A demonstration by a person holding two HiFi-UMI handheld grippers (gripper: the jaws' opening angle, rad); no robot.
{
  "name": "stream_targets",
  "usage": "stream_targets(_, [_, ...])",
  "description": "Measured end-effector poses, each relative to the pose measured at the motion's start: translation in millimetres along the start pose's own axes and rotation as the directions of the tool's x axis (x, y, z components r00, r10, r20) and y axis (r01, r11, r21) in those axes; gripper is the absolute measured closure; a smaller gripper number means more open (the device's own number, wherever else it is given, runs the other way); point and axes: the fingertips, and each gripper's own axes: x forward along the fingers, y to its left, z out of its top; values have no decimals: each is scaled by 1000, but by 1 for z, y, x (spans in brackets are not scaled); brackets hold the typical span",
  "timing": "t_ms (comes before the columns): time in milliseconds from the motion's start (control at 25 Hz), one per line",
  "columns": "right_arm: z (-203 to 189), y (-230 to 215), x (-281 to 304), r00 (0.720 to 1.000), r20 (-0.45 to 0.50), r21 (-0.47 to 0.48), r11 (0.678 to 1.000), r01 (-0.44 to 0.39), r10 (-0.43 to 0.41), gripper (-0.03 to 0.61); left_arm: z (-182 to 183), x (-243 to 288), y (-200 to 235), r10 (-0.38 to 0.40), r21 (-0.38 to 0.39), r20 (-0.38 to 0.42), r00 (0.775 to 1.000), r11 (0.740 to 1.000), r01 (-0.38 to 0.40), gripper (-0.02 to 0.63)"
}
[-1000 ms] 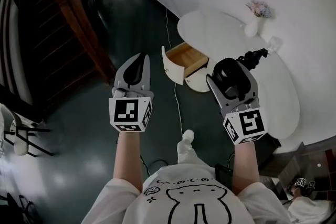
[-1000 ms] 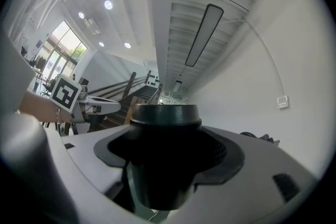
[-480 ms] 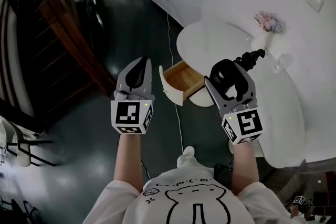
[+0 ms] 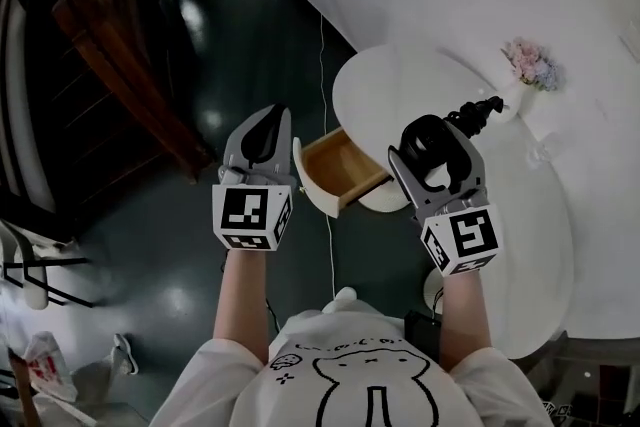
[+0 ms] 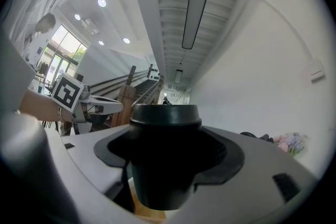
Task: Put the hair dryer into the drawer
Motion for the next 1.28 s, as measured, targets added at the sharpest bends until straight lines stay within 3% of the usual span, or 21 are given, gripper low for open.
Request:
stream_targets(600, [-30,-13,49,997,-67,10,1000,-26,27,239,-30,47,16,-23,-10,-44,999,1000,23,592])
stream_targets(920, [-47,-7,107,993,-112,33,999,-15,18,239,-53,72,68,-19,-35,-66,998,999,16,592])
stream_targets(1280, [-60,34,191,982,-163,31,995,-92,96,239,-78,103,137,-12,-69,-78,997,998,7,592])
